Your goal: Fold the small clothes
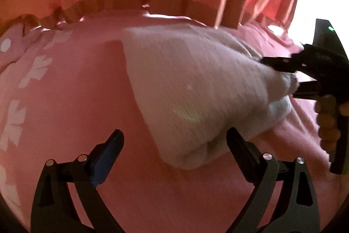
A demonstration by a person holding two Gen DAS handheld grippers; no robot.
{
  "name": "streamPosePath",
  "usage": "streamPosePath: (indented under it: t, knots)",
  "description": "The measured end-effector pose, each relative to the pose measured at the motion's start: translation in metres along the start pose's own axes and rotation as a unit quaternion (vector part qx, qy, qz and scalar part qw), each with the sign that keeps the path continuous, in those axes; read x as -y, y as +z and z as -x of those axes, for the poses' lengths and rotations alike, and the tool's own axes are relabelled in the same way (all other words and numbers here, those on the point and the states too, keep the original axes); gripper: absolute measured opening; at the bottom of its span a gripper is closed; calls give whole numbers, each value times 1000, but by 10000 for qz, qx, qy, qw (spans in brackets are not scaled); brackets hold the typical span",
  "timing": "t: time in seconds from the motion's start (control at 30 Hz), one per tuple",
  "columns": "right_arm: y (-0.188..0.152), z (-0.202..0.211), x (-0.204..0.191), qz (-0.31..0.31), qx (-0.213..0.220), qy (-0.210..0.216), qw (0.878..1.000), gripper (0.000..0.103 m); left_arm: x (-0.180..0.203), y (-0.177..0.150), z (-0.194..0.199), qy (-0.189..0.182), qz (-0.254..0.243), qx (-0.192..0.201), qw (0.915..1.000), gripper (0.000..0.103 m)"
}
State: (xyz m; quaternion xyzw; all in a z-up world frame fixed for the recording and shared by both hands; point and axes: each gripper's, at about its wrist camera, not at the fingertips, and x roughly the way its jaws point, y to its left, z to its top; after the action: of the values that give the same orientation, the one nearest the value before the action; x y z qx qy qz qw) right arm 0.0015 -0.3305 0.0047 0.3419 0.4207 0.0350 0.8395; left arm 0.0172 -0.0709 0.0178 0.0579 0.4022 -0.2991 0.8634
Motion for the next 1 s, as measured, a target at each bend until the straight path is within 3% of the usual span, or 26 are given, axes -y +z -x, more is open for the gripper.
streamPosePath:
  t: [0.03, 0.07, 0.1, 0.13, 0.17, 0.23, 0.3, 0.37, 0.43, 0.5, 0.57, 0.73, 0.93, 1.0]
  knots:
    - [1, -2, -4, 22, 15, -18, 10000, 69, 1, -1, -1, 22, -28, 7, 10000, 92]
    - [1, 2, -5, 88, 59, -10, 9999, 60, 1, -3, -2, 57, -21, 19, 10000, 92]
    - [3, 3, -11, 180, 100, -3, 9998, 35, -2, -3, -3, 87, 103, 30, 9999, 90]
    - [6, 5, -17, 251, 119, 17, 9996, 26, -6, -3, -3, 51, 225, 32, 9997, 79]
    - [8, 11, -20, 285, 192, 31, 9994, 22, -13, -2, -4, -38, 419, 30, 9991, 64]
    - [11, 35, -39, 415, 559, 356, 9969, 19, -28, -3, -4, -286, 818, -41, 9962, 58]
    - [14, 63, -54, 415, 891, 829, 9917, 16, -33, -6, -6, -269, 899, -193, 9954, 55]
    - [9, 85, -67, 654, 1181, 863, 9871, 15, -32, -11, -6, -227, 899, -255, 9954, 54]
    - [3, 83, -61, 838, 1213, 319, 9886, 15, -28, -14, -9, -198, 867, -311, 9956, 51]
    - [1, 51, -21, 376, 656, -415, 9963, 15, -28, -16, -13, -138, 865, -366, 9955, 50]
    - [-6, 28, 16, -43, 233, -751, 9969, 15, -28, -16, -16, -192, 870, -395, 9952, 50]
    - [-10, 24, 6, 357, 203, -941, 9947, 18, -22, -19, -14, -131, 703, -349, 9968, 50]
    - [-11, 32, 7, 290, 501, -787, 9952, 37, -7, -10, 25, -387, 347, -63, 9986, 49]
    - [-4, 37, 11, 185, 611, -707, 9955, 42, -3, -4, 49, -513, 199, 226, 9982, 57]
